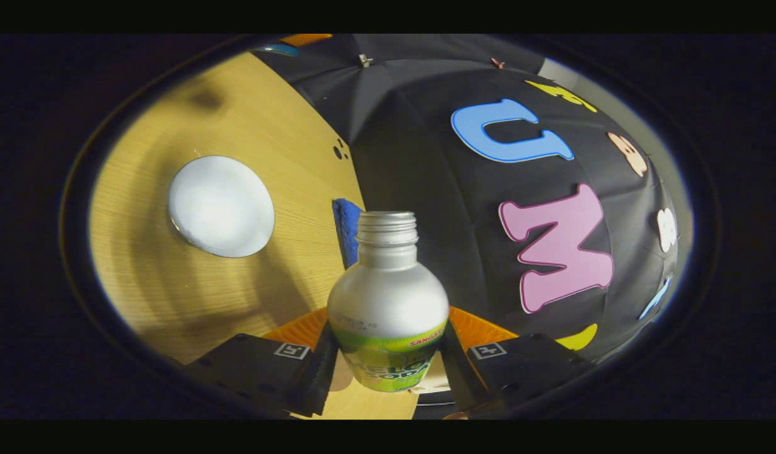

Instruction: Open the teacup lid with one hand, grasp the water bottle and pour water into the teacup with the other hand; after pouring, place the water bottle on the coaster and then close the teacup lid.

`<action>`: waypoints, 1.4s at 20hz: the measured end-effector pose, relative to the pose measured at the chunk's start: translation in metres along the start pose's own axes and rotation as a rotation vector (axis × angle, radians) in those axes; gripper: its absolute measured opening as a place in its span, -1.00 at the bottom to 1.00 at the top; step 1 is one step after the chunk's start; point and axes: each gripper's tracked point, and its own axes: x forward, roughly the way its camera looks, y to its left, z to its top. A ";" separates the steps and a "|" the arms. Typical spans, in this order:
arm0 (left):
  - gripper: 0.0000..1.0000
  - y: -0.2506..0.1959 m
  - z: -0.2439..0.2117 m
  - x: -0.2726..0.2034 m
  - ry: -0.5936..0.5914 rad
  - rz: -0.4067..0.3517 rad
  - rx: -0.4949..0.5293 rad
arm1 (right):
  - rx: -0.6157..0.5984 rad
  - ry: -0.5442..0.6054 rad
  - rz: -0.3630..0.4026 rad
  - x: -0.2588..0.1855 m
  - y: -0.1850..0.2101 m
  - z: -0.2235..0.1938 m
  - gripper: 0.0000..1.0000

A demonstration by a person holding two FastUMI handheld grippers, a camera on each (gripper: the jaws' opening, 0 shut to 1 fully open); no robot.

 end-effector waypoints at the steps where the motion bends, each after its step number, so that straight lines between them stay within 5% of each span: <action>1: -0.40 0.001 0.000 -0.001 -0.002 0.001 -0.002 | -0.022 0.000 0.001 -0.001 0.001 0.000 0.53; 28: -0.43 0.021 -0.011 -0.006 0.014 0.042 -0.012 | -0.490 -0.086 -0.082 0.002 0.013 0.020 0.53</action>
